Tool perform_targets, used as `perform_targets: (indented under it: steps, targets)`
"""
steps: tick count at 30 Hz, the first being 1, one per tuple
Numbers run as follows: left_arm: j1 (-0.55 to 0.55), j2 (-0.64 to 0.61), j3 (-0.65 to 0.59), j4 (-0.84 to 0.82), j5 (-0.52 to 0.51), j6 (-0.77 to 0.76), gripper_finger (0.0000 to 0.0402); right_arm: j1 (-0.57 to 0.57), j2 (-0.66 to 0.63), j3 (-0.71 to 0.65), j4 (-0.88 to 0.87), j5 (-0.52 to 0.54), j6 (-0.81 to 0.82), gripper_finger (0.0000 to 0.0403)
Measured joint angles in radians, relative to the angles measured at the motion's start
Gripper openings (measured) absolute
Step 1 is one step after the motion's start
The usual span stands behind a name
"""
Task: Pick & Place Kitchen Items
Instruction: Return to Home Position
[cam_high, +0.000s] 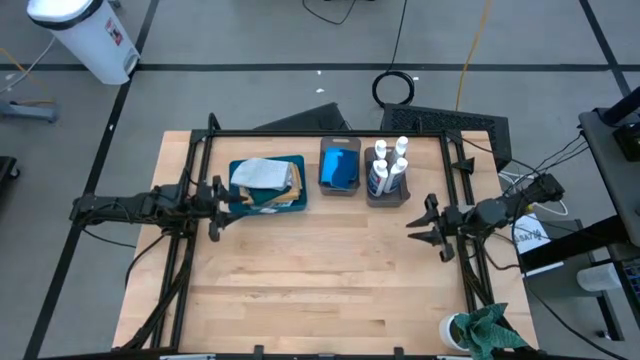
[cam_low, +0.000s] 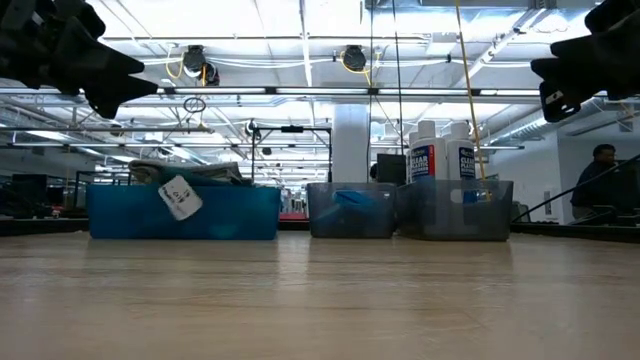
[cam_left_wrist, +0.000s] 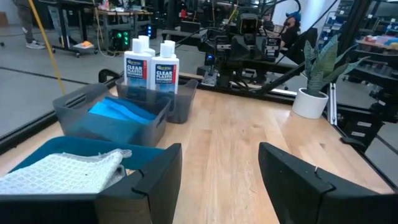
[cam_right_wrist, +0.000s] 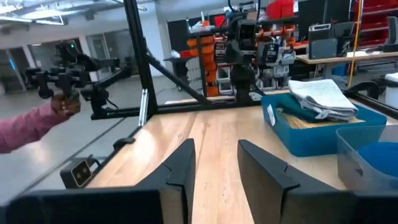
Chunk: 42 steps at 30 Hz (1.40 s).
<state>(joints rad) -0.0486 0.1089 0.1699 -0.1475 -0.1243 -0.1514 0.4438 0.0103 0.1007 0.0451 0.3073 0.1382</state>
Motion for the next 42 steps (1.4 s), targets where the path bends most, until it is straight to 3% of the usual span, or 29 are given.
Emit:
perform_targets:
  steps: [6,11,16,42]
  targets:
    - [0.0,0.0,0.0,-0.008,0.004,-0.051,0.0216,0.0,0.001,-0.007,0.021,0.0,-0.077,0.0097]
    - [0.0,0.0,0.0,-0.017,0.004,-0.07,0.0216,0.001,0.001,-0.011,0.046,-0.003,-0.046,0.0097]
    - [0.0,0.0,0.001,-0.017,0.003,-0.079,0.0216,0.002,0.001,-0.04,0.039,-0.077,-0.097,0.0096]
    - [0.0,0.0,0.002,-0.014,0.003,-0.081,0.0216,0.002,0.008,-0.086,0.053,-0.074,-0.132,0.0094]
